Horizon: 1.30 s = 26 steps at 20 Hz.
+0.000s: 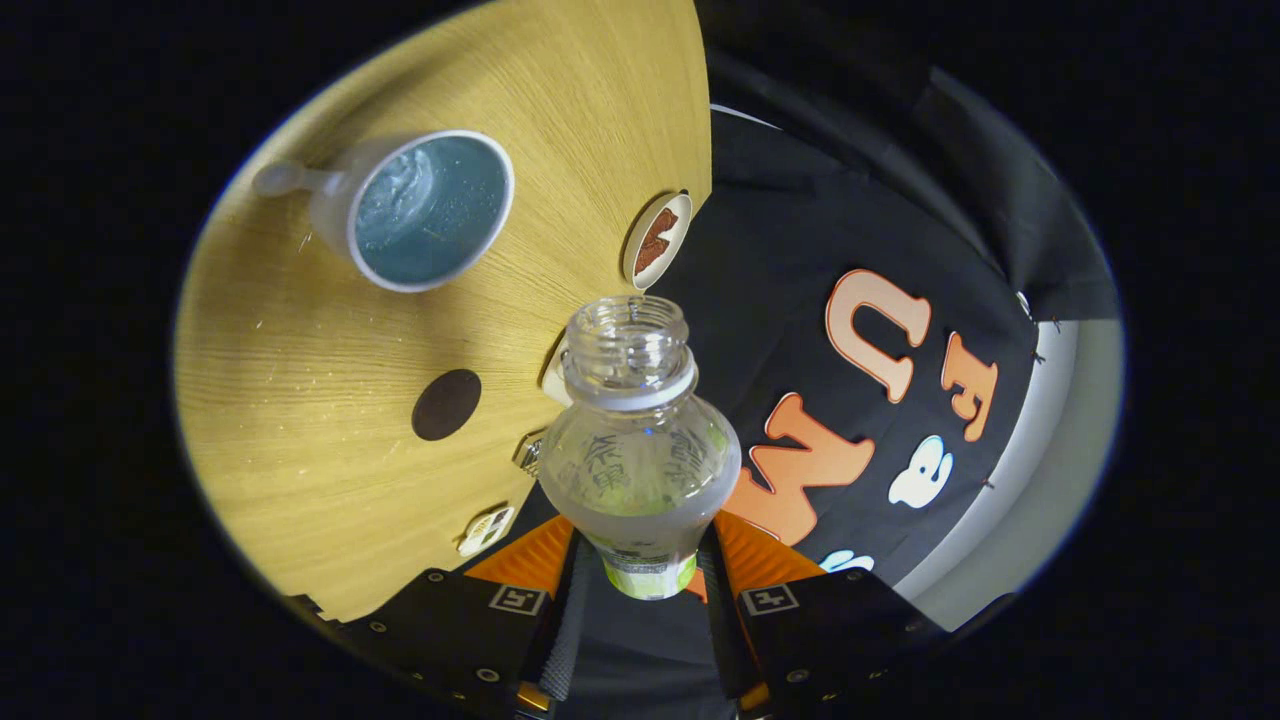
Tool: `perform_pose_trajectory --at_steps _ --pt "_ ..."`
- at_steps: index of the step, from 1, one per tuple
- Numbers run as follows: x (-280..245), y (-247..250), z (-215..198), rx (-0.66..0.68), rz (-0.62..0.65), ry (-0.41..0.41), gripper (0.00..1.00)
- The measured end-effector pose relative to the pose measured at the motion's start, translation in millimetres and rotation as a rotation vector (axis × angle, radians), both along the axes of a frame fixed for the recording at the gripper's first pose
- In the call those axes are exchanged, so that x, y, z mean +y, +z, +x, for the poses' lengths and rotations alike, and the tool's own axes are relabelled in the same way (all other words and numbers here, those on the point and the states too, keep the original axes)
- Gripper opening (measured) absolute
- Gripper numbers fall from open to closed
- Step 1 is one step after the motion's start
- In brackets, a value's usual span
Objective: Take the bottle from table, then pour the juice into the cup, finally place the bottle on the coaster
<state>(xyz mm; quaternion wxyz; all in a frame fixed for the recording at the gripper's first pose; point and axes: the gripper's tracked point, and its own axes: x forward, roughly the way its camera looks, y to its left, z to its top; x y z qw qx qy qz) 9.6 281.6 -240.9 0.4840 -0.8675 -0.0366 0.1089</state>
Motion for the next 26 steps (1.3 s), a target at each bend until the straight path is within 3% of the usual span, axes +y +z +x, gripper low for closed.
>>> perform_pose_trajectory --at_steps 12,16,26 --pt "-16.8 -4.6 10.8 0.268 0.623 -0.289 0.56" --pt "-29.1 -14.2 29.2 0.375 0.884 -0.404 0.57" --pt "-65.2 -35.8 88.1 0.525 1.395 -0.589 0.57"
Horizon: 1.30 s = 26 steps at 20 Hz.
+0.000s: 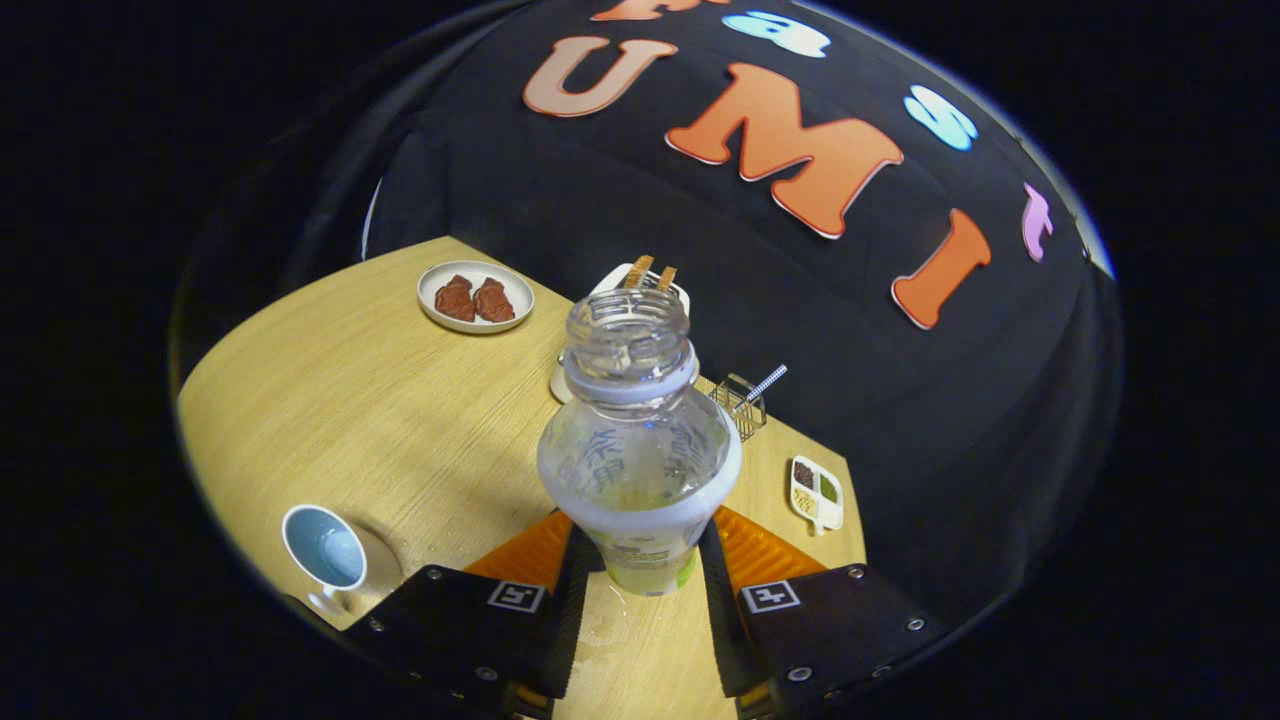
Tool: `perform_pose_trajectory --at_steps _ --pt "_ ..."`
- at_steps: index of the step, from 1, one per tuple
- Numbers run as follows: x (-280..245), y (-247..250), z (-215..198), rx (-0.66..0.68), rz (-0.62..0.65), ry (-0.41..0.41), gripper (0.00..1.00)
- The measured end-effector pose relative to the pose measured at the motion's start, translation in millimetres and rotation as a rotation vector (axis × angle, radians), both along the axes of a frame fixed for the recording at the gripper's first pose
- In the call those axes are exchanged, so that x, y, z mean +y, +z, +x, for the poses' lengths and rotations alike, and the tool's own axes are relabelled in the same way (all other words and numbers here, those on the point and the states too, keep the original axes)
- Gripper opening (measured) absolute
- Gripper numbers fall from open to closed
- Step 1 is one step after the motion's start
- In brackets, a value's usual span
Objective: Take the bottle from table, then pour the juice into the cup, finally place the bottle on the coaster
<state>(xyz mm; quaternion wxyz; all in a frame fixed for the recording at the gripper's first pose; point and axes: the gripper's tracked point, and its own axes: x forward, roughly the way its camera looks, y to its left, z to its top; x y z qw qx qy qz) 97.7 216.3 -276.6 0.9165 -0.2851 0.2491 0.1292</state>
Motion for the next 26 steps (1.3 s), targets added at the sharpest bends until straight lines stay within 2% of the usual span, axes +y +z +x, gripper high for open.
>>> perform_pose_trajectory --at_steps 6,9,14,20,26 --pt "-4.2 -34.3 34.0 0.106 0.294 -0.084 0.57" --pt "-9.5 -52.9 46.3 0.151 0.381 -0.118 0.57" --pt "-13.4 -86.9 59.1 0.206 0.414 -0.126 0.57" --pt "-10.7 -90.8 59.5 0.183 0.423 -0.094 0.57" --pt "-10.2 -94.8 54.0 0.208 0.437 -0.105 0.66"
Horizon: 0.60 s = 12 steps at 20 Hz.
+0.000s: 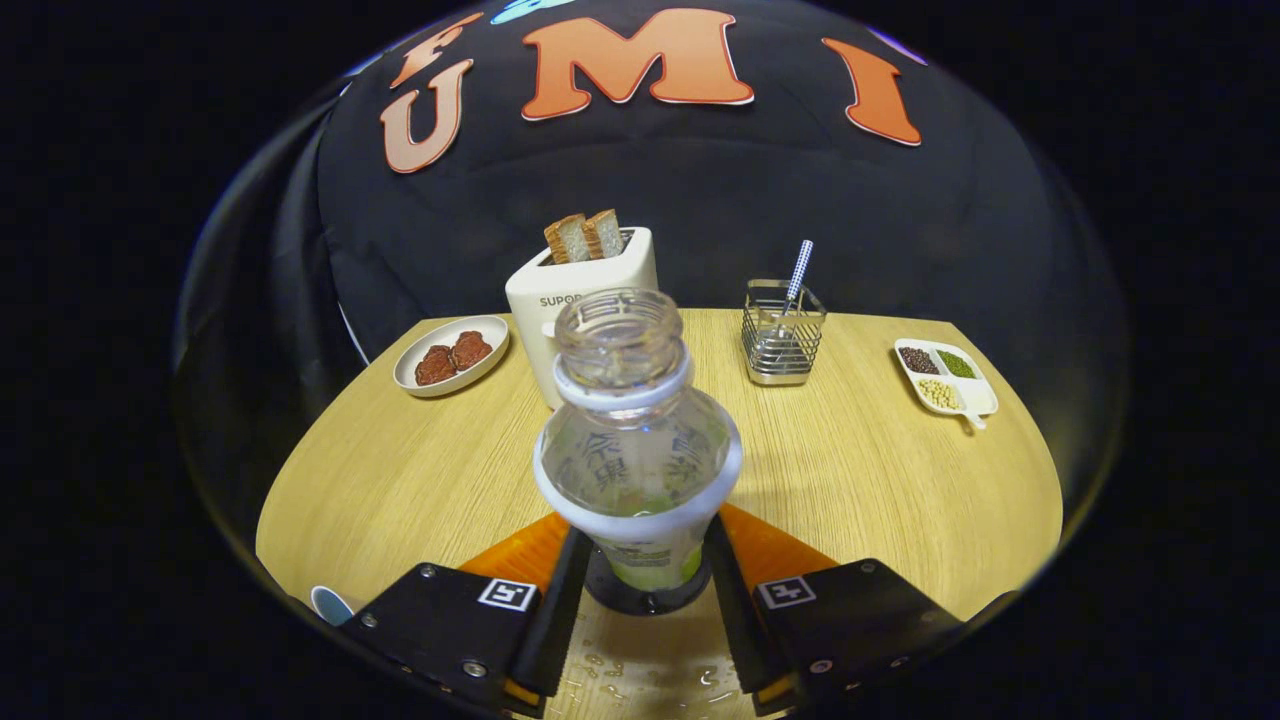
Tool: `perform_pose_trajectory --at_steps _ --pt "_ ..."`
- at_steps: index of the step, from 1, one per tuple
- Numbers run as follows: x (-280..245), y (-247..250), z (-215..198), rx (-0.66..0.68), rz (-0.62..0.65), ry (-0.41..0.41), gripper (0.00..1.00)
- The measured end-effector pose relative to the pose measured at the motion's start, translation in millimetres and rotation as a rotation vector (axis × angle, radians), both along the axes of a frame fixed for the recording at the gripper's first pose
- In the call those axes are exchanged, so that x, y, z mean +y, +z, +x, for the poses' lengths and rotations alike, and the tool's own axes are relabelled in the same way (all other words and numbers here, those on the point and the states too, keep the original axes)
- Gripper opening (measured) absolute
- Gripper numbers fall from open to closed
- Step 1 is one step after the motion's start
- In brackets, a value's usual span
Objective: Take the bottle from table, then pour the juice into the cup, finally place the bottle on the coaster
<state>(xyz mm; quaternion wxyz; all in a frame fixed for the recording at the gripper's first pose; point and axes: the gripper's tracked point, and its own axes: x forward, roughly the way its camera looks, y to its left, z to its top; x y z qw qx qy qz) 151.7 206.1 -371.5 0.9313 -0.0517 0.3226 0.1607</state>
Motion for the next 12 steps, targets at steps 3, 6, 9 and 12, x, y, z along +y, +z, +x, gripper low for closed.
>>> perform_pose_trajectory --at_steps 3,6,9,12 --pt "-4.6 -1.7 -5.2 0.01 -0.014 -0.015 0.81" --pt "-8.1 14.8 -11.7 -0.013 -0.011 -0.028 0.93" --pt "-16.3 43.6 -23.1 -0.035 0.016 -0.057 0.97" --pt "-34.3 90.4 -33.3 -0.099 0.014 -0.089 0.97"
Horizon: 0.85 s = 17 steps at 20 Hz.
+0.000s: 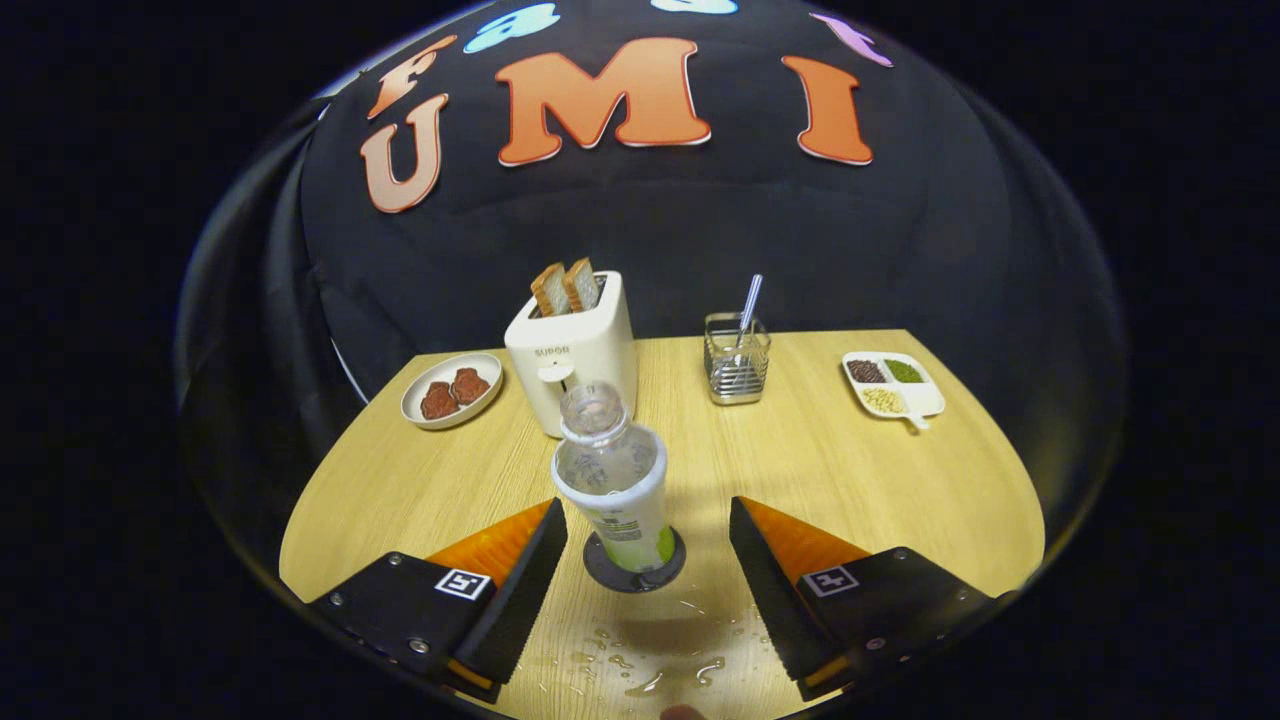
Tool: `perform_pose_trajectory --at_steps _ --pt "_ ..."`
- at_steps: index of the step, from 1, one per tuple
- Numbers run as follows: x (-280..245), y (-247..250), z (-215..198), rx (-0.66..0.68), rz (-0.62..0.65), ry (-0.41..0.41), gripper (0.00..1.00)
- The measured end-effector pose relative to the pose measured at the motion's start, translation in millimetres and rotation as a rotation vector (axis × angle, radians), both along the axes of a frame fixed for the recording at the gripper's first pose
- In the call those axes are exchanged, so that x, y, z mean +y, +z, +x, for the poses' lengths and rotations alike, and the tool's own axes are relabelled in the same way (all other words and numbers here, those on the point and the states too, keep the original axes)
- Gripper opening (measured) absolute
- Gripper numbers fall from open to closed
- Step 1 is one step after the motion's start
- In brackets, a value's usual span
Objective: Take the bottle from table, then pour the juice into the cup, finally place the bottle on the coaster
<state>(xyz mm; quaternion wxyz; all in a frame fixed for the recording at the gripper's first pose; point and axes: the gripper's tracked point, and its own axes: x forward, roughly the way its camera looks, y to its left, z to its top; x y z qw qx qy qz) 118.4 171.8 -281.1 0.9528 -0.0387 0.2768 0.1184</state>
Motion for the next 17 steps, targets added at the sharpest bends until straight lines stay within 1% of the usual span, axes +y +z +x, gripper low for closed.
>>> perform_pose_trajectory --at_steps 3,8,12,17 --pt "-19.3 60.6 -12.8 -0.087 0.0 -0.035 0.97" --pt "-51.1 161.5 -51.7 -0.23 -0.006 -0.099 0.97" --pt "-60.8 217.6 -88.6 -0.327 -0.02 -0.135 0.97" --pt "-57.4 260.5 -126.9 -0.406 -0.001 -0.154 0.97"
